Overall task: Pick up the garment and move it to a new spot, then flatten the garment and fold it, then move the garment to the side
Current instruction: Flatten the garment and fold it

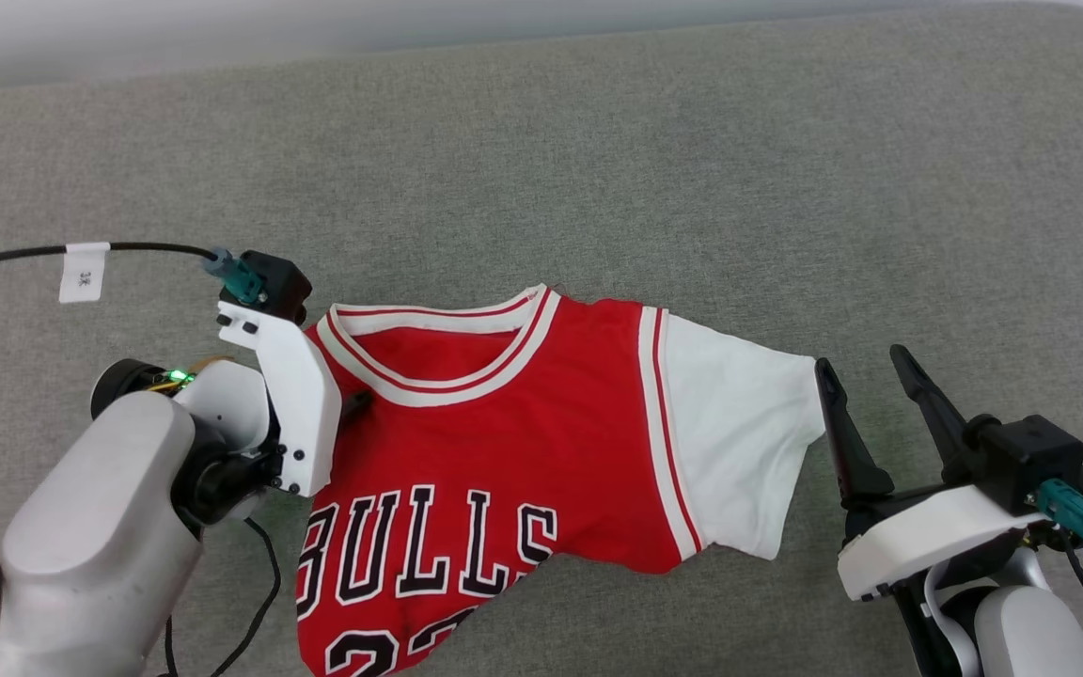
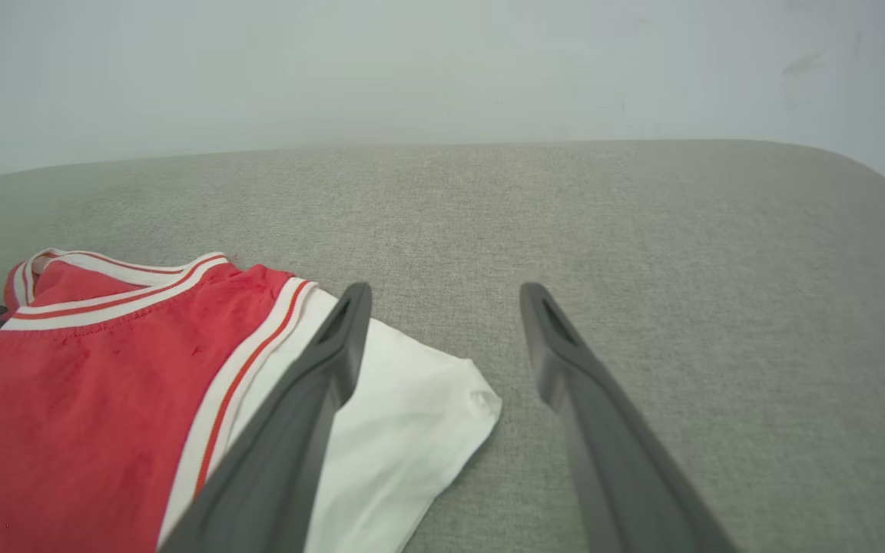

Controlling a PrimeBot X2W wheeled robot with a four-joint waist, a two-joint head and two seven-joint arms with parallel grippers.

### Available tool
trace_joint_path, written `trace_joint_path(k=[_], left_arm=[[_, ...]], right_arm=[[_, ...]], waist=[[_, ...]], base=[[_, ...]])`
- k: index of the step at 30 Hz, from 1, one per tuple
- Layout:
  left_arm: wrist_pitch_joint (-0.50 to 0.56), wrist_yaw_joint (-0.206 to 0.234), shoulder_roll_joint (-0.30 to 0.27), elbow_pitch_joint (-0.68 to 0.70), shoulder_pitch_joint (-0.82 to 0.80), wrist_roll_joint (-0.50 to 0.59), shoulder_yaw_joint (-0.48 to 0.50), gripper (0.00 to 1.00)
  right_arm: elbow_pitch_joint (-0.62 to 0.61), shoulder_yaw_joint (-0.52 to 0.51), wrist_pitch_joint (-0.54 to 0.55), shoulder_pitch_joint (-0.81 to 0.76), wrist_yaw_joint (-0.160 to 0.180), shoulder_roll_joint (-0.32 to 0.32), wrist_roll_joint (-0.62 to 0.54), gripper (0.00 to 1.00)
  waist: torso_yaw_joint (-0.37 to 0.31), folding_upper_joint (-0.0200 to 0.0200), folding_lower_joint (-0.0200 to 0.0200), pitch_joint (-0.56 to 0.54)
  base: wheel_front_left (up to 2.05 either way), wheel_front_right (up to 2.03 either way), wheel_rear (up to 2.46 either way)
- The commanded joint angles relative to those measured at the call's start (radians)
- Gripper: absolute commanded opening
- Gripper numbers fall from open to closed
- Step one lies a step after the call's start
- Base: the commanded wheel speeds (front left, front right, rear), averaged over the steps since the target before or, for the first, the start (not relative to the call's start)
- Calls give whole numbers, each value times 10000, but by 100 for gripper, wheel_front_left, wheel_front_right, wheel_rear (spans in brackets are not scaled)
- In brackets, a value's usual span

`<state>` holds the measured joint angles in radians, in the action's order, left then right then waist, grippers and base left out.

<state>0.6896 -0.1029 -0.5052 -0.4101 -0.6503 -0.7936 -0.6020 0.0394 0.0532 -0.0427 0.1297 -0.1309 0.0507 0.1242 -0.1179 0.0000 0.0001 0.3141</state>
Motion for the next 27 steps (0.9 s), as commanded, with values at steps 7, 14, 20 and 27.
trace_joint_path(k=[7, 14, 20, 27], left_arm=[[-2064, 777, 210, 523, -308, 1408, -98, 0], [-3083, 1205, 647, 1657, -38, 2420, -703, 0], [-3111, 938, 1274, 2575, 1152, 2740, -2100, 0], [-3310, 1002, 1724, 2632, 2573, 2520, -2909, 0]], right_arm=[[325, -74, -43, 57, 3, -13, 16, 100], [337, -159, 50, -95, 3, -9, -12, 100], [256, -280, 133, -277, 3, -10, 15, 100], [124, -293, 213, -489, 3, -9, 42, 100]], waist=[[138, 0, -1, -582], [345, 0, -1, -1169], [499, 0, -1, -1532], [545, 0, -1, -1774]], base=[[0, 0, 0], [0, 0, 0], [0, 0, 0], [0, 0, 0]])
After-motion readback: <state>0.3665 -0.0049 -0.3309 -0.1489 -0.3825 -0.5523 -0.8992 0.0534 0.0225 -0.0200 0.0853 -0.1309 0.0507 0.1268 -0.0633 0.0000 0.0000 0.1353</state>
